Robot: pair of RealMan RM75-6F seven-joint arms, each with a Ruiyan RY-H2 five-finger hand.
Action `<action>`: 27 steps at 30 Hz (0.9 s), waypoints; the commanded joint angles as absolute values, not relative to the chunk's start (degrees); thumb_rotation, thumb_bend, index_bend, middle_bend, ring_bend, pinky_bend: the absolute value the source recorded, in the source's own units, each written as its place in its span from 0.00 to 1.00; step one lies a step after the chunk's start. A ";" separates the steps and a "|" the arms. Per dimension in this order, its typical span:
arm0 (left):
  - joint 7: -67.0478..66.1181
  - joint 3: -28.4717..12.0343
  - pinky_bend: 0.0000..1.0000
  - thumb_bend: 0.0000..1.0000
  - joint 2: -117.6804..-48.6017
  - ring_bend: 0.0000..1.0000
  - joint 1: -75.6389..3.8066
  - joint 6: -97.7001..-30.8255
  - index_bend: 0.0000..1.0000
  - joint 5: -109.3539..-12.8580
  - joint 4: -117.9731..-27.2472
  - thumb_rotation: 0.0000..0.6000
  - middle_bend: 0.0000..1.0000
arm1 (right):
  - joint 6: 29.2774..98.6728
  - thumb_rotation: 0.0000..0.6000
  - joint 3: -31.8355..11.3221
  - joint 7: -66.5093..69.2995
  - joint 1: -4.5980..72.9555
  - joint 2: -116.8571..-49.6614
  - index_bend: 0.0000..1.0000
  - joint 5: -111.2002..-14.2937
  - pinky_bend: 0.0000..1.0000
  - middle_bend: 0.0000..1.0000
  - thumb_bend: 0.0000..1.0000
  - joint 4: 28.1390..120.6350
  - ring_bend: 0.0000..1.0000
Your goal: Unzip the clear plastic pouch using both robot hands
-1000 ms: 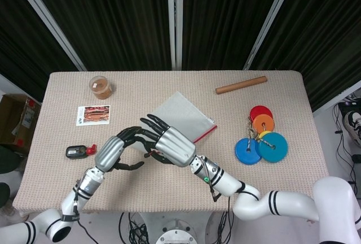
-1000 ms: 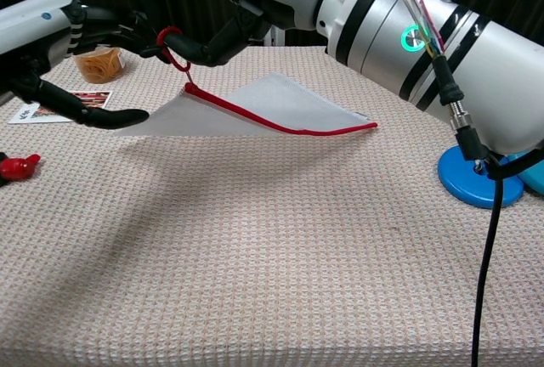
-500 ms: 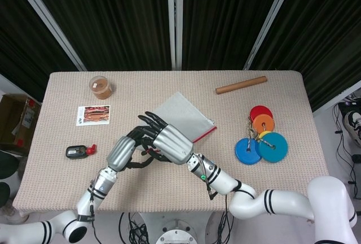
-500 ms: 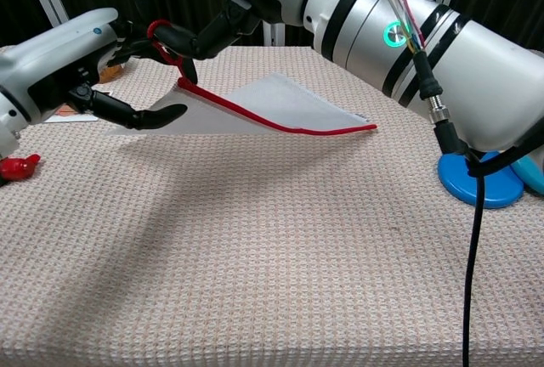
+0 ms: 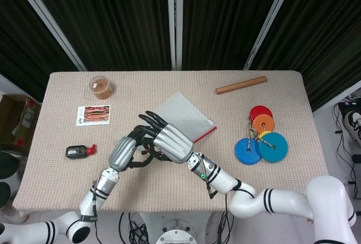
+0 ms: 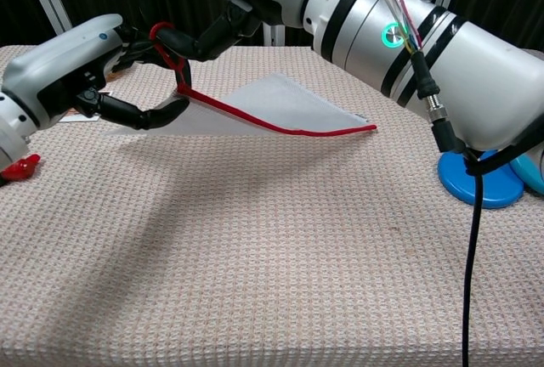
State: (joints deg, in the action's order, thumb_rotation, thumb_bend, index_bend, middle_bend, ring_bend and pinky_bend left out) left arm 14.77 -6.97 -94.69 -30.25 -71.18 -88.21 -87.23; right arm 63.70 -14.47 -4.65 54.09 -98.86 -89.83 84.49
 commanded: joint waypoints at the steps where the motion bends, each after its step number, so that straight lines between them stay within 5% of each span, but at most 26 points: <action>1: 15.84 -7.20 0.17 0.38 -95.16 0.13 -30.22 -71.63 0.60 -88.01 -87.01 1.00 0.26 | 63.86 1.00 -14.40 -4.56 54.05 -98.80 0.77 -89.79 0.02 0.20 0.52 84.43 0.00; 27: 32.31 -6.20 0.18 0.48 -94.38 0.16 -28.90 -74.35 0.70 -88.80 -85.86 1.00 0.32 | 69.58 1.00 -9.03 0.04 48.54 -99.47 0.80 -92.04 0.00 0.21 0.54 77.52 0.00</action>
